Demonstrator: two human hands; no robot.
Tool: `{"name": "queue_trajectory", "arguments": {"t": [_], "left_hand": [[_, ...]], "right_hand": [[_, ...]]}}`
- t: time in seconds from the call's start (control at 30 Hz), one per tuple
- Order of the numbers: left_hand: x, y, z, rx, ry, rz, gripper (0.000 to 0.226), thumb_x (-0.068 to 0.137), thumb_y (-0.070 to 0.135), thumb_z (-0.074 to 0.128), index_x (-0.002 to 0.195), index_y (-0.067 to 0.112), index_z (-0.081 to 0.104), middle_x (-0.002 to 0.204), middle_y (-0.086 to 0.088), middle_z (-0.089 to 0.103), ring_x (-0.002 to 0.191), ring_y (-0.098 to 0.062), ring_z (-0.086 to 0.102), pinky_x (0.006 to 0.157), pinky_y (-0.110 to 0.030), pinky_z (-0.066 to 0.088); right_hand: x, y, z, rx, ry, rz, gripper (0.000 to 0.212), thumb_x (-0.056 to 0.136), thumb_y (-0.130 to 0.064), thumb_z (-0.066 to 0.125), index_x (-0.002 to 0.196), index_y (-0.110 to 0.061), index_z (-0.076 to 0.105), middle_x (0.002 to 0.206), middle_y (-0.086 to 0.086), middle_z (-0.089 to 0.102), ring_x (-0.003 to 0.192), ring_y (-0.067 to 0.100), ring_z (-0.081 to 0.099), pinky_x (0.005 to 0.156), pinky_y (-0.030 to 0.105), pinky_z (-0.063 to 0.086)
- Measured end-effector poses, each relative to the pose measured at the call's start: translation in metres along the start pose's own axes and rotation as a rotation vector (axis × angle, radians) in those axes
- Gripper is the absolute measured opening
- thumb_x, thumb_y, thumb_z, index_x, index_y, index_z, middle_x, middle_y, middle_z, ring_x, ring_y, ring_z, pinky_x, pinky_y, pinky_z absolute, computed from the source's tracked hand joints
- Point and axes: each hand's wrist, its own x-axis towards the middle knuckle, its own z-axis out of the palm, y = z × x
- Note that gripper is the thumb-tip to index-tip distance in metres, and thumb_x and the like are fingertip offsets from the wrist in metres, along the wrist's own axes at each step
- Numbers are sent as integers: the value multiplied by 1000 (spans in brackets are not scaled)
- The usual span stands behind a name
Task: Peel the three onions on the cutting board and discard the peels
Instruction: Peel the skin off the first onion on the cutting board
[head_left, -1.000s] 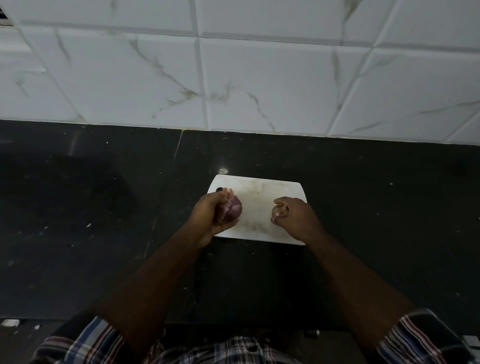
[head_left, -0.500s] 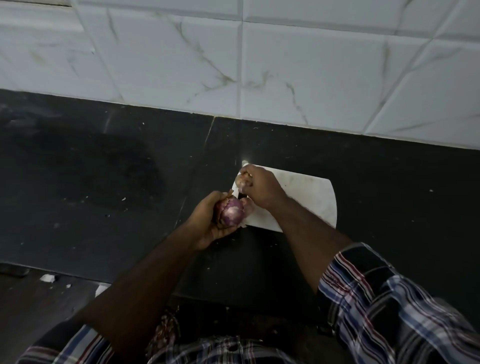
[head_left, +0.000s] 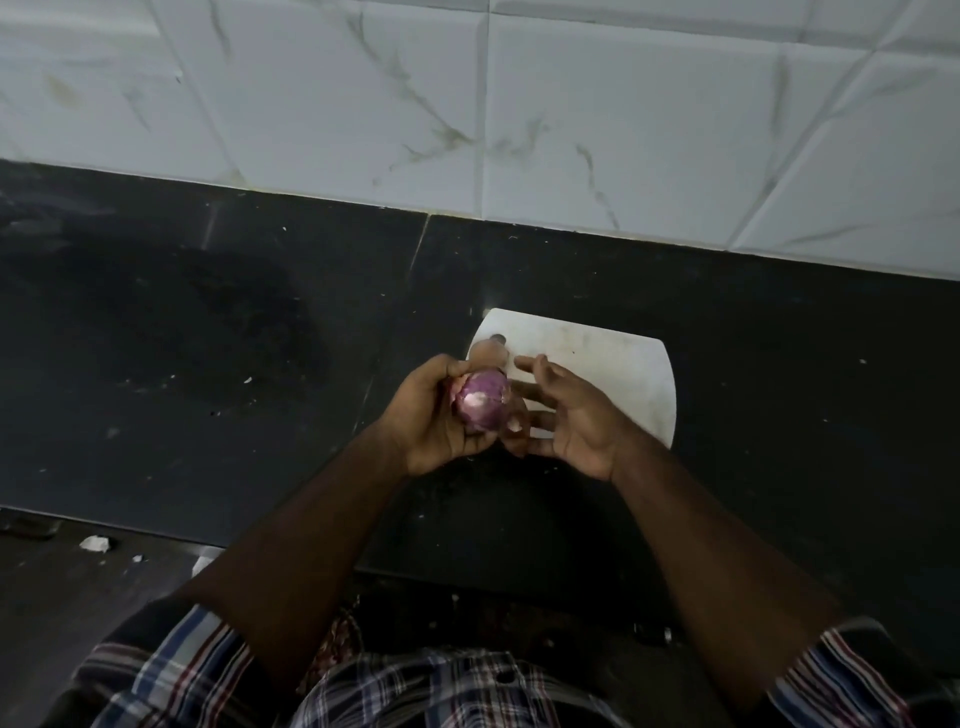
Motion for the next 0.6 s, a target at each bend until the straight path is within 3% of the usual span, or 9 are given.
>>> {"name": "queue_trajectory", "arguments": {"t": [0.1,0.23,0.37,0.47,0.6], "left_hand": [[5,-4,8,-28,-28,-21,45,79,34,59,118,11,59,105,-12,67,87,-25,67,71,-36,56],[13,-9,15,-11,79,6,45,80,35,68,118,11,61,101,-12,70,86,-27,68,65,-34,57],[16,-12,8,-37,184,19,39,93,40,60,120,12,62,101,-13,75,92,-26,69,70,-34,58],[15,-17,7,-21,181,-1,46,93,39,63,128,10,60,118,-16,71,105,-31,68,71,-38,60],[15,-28,16,-8,164,-3,52,88,36,69,133,10,59,124,-18,68,106,-34,68,81,-42,60]], "right_hand": [[-11,10,-1,-29,109,-59,24,93,-16,66,116,-17,69,102,7,72,87,25,63,71,34,55],[-26,7,-13,-169,252,-186,19,87,4,68,99,-9,74,92,7,76,82,19,69,67,25,52],[-44,2,-44,-129,273,-292,18,87,4,67,99,-7,73,93,8,76,78,14,69,68,22,54],[-48,16,-58,-300,305,-312,17,90,-1,68,104,-11,72,96,6,77,81,16,70,70,26,55],[-43,33,-63,-579,246,-236,19,94,-14,66,112,-18,72,98,-3,76,87,8,70,80,24,56]]}}
